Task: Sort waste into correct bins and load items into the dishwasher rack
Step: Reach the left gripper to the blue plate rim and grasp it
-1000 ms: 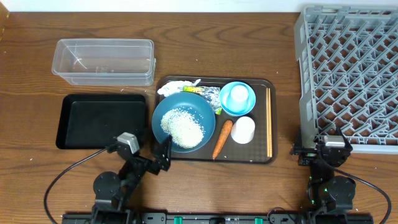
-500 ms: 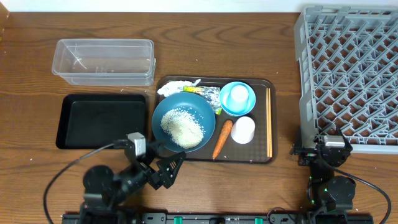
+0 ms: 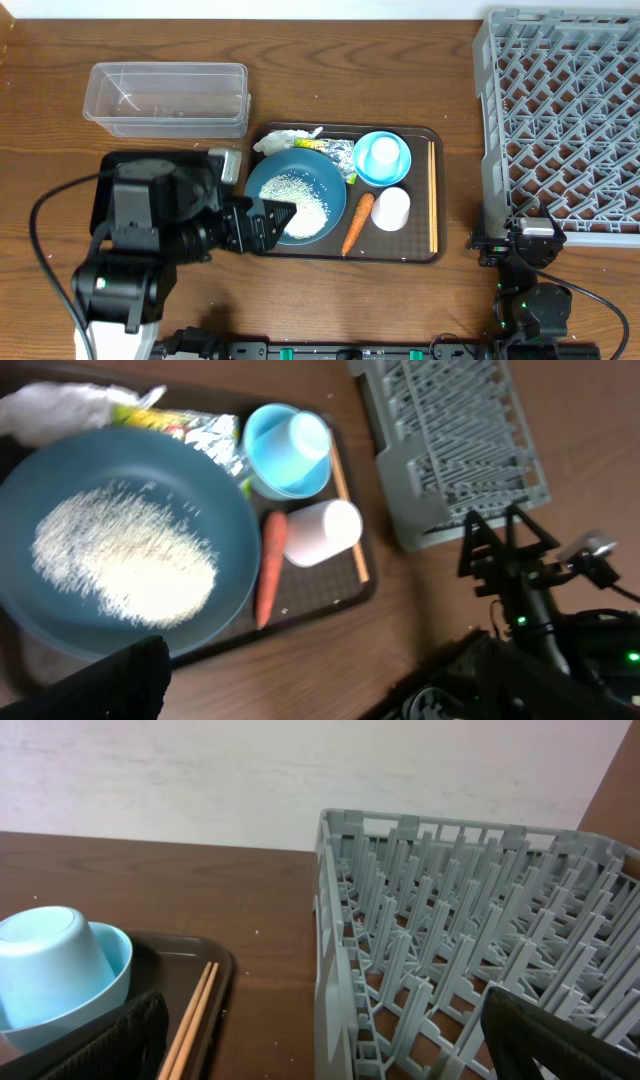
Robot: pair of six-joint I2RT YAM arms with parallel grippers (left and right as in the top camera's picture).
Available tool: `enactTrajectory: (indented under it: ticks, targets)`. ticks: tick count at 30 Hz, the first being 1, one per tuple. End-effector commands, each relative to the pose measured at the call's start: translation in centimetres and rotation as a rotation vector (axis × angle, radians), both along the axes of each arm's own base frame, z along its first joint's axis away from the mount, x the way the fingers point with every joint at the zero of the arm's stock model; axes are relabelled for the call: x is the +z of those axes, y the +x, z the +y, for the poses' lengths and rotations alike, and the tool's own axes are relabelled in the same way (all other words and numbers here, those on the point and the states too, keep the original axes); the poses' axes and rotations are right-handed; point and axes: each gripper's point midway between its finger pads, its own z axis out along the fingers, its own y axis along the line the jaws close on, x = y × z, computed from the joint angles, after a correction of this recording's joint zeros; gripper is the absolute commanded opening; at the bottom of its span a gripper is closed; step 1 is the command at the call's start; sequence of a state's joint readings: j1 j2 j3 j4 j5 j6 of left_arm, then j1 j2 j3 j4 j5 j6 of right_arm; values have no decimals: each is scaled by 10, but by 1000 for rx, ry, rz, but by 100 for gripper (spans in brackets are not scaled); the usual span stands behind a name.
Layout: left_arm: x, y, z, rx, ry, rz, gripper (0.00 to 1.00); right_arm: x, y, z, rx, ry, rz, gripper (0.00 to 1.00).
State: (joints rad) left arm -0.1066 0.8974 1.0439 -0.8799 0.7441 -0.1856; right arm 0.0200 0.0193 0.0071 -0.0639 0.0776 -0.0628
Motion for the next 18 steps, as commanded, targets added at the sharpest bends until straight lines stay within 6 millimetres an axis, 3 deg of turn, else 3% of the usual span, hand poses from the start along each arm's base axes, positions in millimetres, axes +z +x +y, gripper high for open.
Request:
enactTrajectory:
  ticks: [1, 6, 12, 18]
  targets:
    - [13, -2, -12, -83, -52, -29, 100, -2, 0, -1, -2, -9, 6, 99]
    - [-3, -2, -17, -89, 25, 7, 100, -2, 0, -1, -2, -9, 6, 99]
    - [-52, -3, -21, -3, 312, 115, 100, -2, 0, -1, -2, -9, 6, 99]
    - [-65, 1, -62, -96, 405, 33, 99, -2, 0, -1, -2, -9, 6, 99]
